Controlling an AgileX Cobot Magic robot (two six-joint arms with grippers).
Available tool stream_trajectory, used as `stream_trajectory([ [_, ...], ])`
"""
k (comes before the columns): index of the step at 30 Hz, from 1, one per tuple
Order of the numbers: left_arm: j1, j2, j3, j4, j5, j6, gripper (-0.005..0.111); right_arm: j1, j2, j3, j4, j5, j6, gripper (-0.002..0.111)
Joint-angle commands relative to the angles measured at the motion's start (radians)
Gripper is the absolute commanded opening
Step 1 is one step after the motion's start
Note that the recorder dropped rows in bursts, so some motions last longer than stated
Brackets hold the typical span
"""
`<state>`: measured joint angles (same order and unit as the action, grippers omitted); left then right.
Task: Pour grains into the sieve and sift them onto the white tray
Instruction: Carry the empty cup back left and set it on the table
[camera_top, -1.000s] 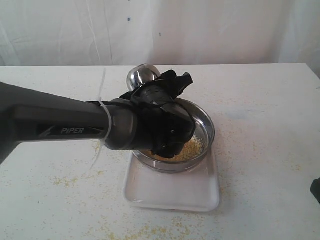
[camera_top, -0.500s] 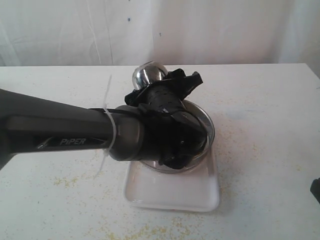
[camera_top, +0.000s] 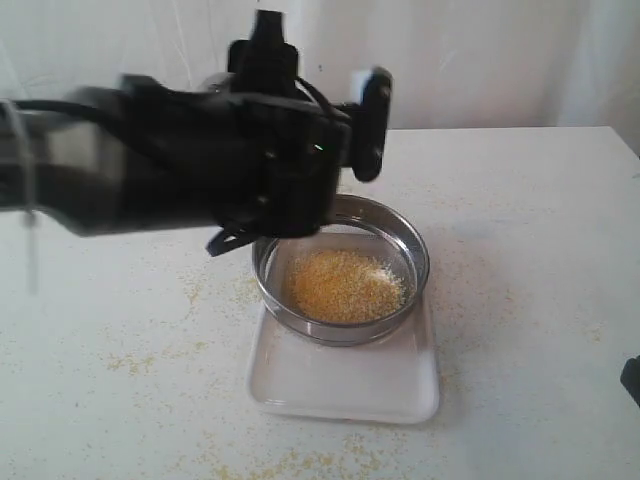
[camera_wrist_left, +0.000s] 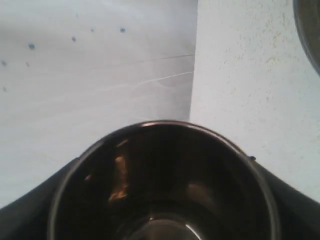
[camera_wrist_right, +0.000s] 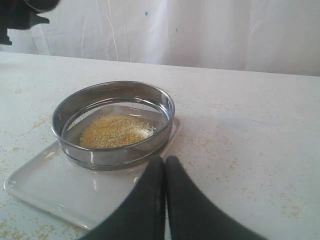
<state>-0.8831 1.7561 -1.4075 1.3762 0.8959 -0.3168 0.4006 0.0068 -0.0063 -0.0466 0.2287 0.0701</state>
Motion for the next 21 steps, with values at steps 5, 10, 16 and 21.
stream_trajectory([
  [5,0.213,-0.308,0.406,-0.029,-0.304,-0.771,0.0,-0.003,-0.007,0.006,-0.003,-0.006,0.016,0.0],
  [10,0.432,-0.403,0.6,-0.032,-0.6,-0.924,0.0,-0.003,-0.007,0.006,-0.003,-0.006,0.016,0.0],
  [16,0.696,-0.412,0.739,-0.429,-1.038,-0.531,0.0,-0.003,-0.007,0.006,-0.003,-0.006,0.016,0.0],
  [21,0.773,-0.4,0.906,-1.018,-1.51,0.107,0.0,-0.003,-0.007,0.006,-0.003,-0.006,0.016,0.0],
])
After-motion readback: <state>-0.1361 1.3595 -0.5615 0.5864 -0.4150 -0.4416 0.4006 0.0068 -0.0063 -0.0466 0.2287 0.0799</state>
